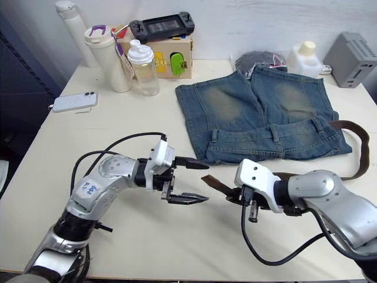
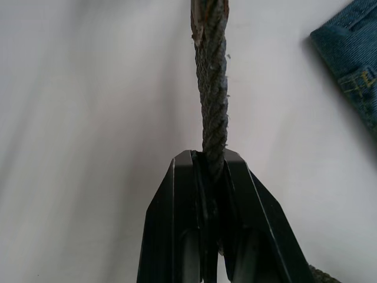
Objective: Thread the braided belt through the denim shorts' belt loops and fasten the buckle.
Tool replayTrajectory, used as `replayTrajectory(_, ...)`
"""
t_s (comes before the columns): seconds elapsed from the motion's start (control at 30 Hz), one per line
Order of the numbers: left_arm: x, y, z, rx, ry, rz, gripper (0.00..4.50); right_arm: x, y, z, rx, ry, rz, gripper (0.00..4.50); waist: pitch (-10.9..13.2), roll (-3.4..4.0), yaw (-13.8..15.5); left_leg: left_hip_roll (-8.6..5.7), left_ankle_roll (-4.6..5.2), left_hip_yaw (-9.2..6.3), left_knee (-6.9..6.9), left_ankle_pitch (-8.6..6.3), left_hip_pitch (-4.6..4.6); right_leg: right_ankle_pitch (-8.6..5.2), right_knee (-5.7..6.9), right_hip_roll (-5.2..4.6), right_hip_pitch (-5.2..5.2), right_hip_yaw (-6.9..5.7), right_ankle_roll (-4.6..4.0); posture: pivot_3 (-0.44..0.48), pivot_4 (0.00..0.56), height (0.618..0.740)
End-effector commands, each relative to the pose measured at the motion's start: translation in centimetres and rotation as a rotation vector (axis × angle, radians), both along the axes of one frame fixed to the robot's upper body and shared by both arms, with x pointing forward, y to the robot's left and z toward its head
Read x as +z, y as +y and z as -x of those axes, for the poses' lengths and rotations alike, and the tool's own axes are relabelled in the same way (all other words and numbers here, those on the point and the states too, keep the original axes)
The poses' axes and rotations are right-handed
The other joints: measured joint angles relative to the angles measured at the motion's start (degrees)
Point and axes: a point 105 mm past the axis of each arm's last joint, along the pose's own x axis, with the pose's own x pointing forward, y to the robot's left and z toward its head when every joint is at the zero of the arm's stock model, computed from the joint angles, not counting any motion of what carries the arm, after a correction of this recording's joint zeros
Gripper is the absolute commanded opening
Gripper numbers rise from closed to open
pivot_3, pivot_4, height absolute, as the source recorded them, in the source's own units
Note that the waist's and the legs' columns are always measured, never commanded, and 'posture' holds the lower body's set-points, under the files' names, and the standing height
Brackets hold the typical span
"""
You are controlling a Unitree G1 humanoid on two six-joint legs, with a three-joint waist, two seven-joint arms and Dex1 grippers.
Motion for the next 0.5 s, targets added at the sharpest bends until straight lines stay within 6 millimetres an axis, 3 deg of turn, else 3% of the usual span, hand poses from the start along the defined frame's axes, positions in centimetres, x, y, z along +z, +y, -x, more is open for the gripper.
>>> replayTrajectory(0.03,0.43,-0.35,0.1,-0.028,-0.027,0.01,4.24,0.64,0.77,0.49,0.031,-0.031,-0.008,0.01,0.0,0.0,-0.06,0.0,0.01,0.0,-0.02,0.01,0.0,0.0,0.04,0.0,0.0,0.0,0.0,0.0,0.15,0.69)
replayTrajectory(0.1,0.4,-0.42,0.27,-0.041,-0.025,0.015,3.78,0.66,0.83,0.52,0.028,-0.034,-0.008,0.0,0.0,0.0,-0.12,0.0,0.01,0.0,-0.03,0.01,0.0,0.0,0.05,0.0,-0.01,0.0,0.0,0.0,0.15,0.69)
replayTrajectory(0.37,0.1,-0.9,0.81,-0.064,-0.013,0.018,0.2,0.64,1.06,0.57,0.017,-0.039,-0.014,0.0,0.01,-0.01,-0.04,-0.01,-0.01,-0.02,-0.03,0.11,0.01,0.0,0.03,-0.02,-0.02,0.0,0.0,0.0,0.15,0.69)
replayTrajectory(0.5,0.05,-1.0,0.81,-0.06,-0.008,0.022,0.05,0.67,0.98,0.36,0.004,-0.048,-0.014,0.0,0.0,-0.01,-0.07,-0.02,-0.03,-0.02,-0.03,0.17,0.02,0.0,0.0,-0.03,-0.02,0.01,0.0,0.0,0.15,0.69)
